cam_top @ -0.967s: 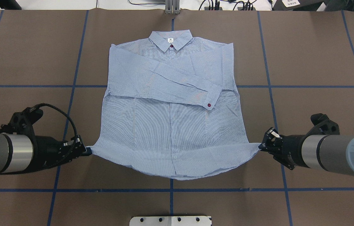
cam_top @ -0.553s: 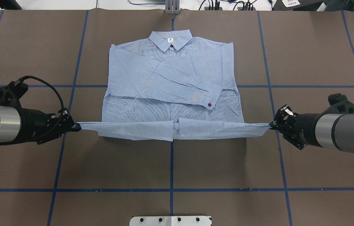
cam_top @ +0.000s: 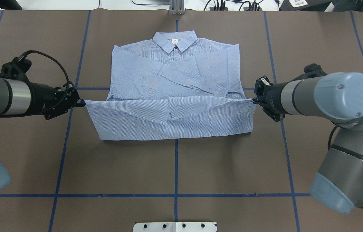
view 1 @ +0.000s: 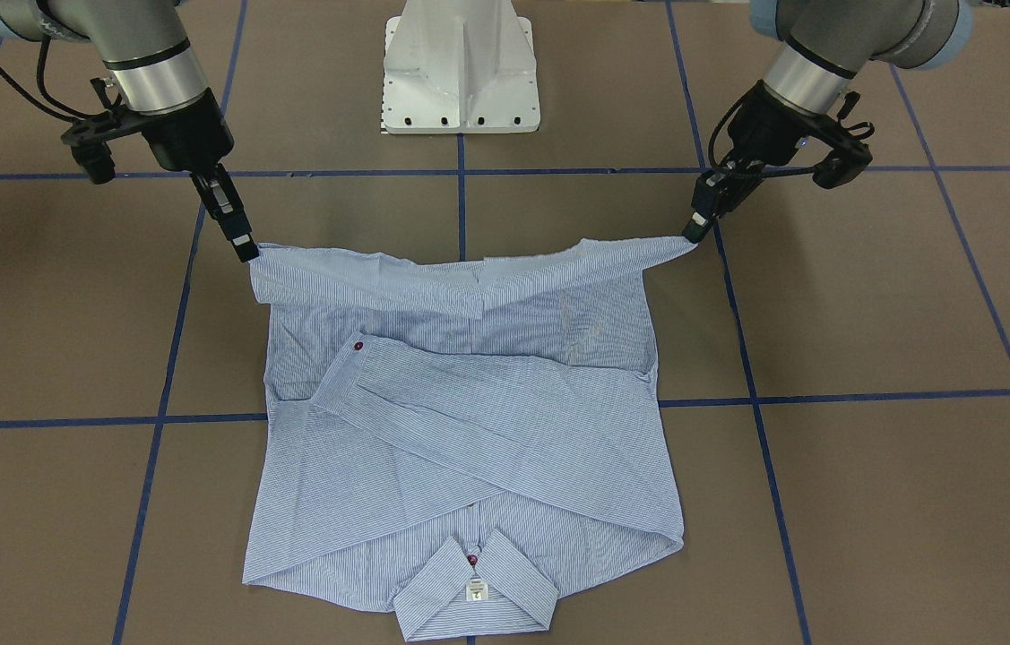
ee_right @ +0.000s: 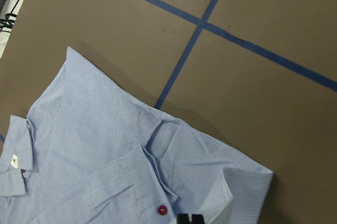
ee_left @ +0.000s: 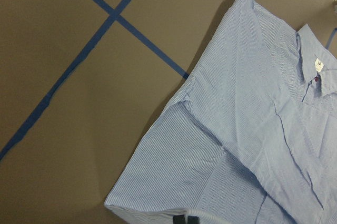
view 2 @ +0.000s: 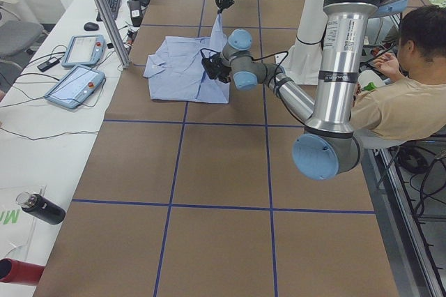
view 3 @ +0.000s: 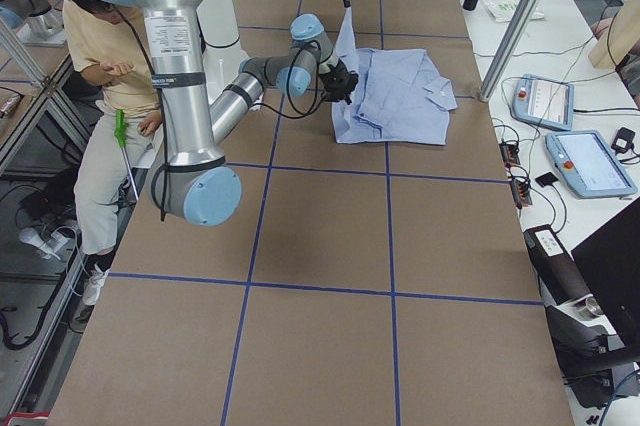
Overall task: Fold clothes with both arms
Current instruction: 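Lay the hem over the collar edge with both grippers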
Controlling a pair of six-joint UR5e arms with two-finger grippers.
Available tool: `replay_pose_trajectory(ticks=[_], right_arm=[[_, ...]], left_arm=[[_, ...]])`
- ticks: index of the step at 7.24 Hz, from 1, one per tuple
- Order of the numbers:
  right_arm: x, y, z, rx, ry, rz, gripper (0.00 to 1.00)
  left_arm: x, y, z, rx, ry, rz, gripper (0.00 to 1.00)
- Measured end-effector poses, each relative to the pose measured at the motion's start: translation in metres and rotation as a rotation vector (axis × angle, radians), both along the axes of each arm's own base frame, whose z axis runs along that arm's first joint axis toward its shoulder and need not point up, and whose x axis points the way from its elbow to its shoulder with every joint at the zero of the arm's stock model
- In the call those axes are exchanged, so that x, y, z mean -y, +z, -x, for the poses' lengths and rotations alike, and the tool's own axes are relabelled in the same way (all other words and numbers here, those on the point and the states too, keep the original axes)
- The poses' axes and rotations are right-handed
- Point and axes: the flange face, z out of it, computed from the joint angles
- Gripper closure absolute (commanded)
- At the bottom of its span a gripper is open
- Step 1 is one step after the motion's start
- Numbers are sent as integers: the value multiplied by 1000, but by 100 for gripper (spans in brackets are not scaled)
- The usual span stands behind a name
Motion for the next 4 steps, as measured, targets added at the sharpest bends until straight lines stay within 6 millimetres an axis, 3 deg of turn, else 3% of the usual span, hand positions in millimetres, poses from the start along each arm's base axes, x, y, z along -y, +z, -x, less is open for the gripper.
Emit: replay_pose_trajectory(ticks=[2,4], right_arm=[[27,-4,-3,-28,30,2,100],[75,5,12,-91,40,-9,100]], left_arm=[[49,-4,-19,10,-41,8,100],[95,-1,-27,33,-89,29,100]])
